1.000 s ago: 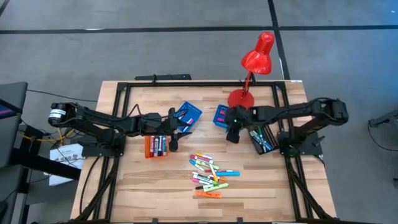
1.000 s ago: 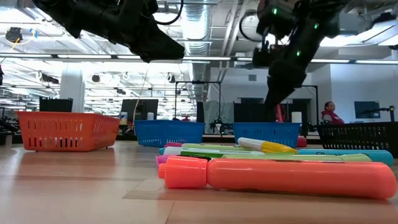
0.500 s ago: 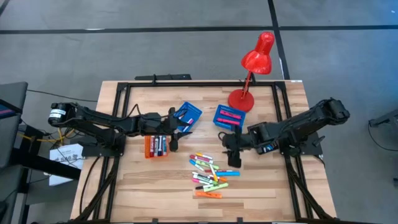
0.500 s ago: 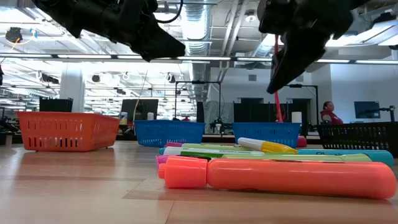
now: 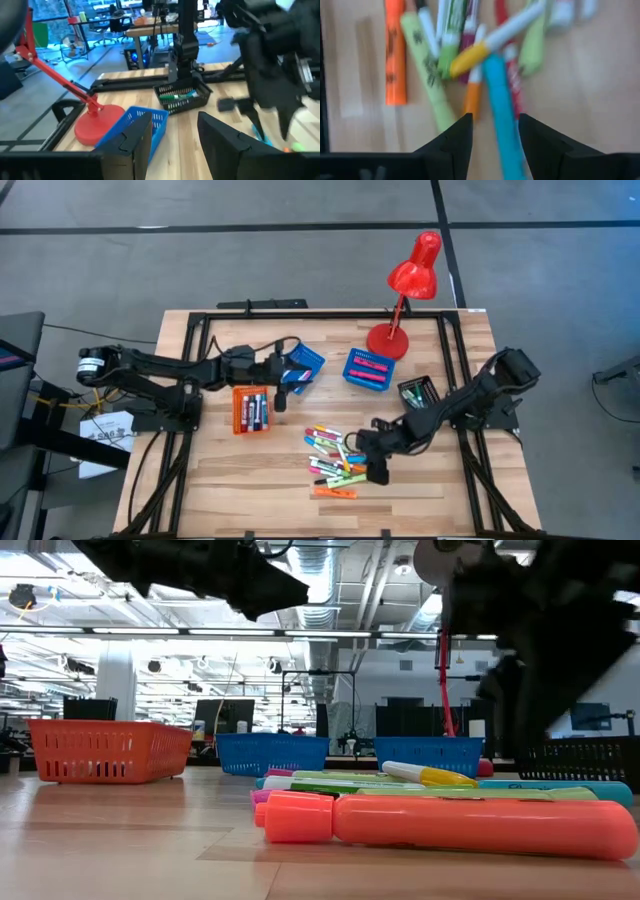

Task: Pick & Place Markers
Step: Put the large light blue highlighter pen into the right blue bin

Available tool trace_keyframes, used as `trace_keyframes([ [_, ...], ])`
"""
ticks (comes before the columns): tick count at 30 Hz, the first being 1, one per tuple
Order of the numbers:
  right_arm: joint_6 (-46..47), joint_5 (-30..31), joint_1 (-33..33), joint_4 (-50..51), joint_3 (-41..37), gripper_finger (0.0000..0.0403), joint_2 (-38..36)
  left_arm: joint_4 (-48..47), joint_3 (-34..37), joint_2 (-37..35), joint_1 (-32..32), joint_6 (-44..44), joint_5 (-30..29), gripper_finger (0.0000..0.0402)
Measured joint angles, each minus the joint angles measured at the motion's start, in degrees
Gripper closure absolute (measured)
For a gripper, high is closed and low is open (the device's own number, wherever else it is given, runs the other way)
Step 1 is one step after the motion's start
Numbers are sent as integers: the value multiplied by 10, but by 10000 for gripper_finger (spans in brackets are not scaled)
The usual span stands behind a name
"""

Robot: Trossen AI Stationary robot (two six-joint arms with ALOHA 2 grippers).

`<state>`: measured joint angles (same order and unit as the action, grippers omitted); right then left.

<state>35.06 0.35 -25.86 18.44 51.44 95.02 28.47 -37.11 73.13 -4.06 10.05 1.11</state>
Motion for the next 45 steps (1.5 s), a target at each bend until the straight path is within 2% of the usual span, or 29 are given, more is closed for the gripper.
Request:
trace_keyframes([
  [3, 20, -25, -10, -19, 5, 260, 25, -2, -4, 0, -15, 0, 8, 247],
  [14, -15, -22, 0, 1, 13, 277, 63, 8, -5, 3, -27, 0, 9, 247],
  [18, -25, -28, 9, 18, 10, 278, 34, 7, -5, 3, -27, 0, 9, 247],
  [23, -25, -34, 16, 86, 11, 278, -32, 7, -5, 3, -27, -31, 9, 247],
  [28, -36, 2, 16, 142, 8, 278, -57, 1, -5, 3, -24, -36, 9, 247],
  [32, -93, 4, 17, 144, 7, 278, -29, 0, -5, 3, -22, -66, 9, 247],
  [40, -132, -4, 28, 141, 12, 278, 65, -1, -3, 3, -20, -75, 9, 247],
  [45, -160, -4, 36, 146, 15, 288, 68, -1, -3, 3, -20, -75, 9, 247],
])
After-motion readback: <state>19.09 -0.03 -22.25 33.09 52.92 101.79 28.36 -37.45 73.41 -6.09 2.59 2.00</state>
